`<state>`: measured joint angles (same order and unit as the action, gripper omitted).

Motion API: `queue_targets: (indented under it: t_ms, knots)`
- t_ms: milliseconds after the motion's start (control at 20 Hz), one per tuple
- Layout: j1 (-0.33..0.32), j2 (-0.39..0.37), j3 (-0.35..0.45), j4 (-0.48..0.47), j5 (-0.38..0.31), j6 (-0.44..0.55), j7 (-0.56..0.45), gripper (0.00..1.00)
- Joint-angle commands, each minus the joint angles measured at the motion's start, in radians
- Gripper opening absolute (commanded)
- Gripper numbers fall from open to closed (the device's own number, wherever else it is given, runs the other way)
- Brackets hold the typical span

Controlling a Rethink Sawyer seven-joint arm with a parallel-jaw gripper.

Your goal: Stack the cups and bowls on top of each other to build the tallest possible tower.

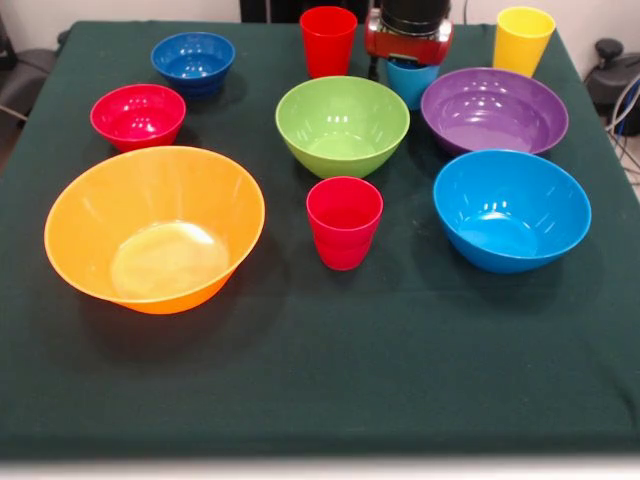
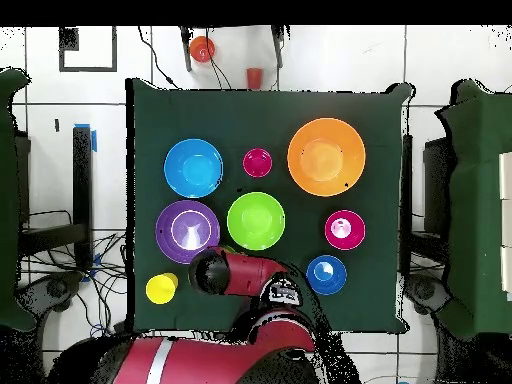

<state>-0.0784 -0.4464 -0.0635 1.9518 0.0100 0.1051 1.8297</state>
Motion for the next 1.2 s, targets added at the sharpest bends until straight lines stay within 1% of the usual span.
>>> queue_targets:
  t_ms: [50, 300, 600, 800, 900, 1000, 1050, 1200]
  knots:
    - [-0.020, 0.203, 0.135, -0.153, -0.014, -0.083, 0.099, 1.00]
    - [-0.031, 0.186, 0.148, -0.131, -0.006, -0.090, 0.115, 1.00]
    - [-0.028, 0.150, 0.147, -0.094, -0.006, -0.078, 0.125, 1.00]
    - [-0.021, 0.151, 0.144, -0.098, -0.003, -0.083, 0.129, 1.00]
    - [-0.018, 0.150, 0.142, -0.103, -0.006, -0.075, 0.121, 1.00]
    - [-0.014, 0.149, 0.136, -0.112, -0.008, -0.046, 0.108, 1.00]
    - [-0.007, 0.149, 0.127, -0.122, -0.021, -0.024, 0.085, 0.00]
    - [-0.012, 0.149, 0.131, -0.118, -0.044, -0.066, 0.079, 0.00]
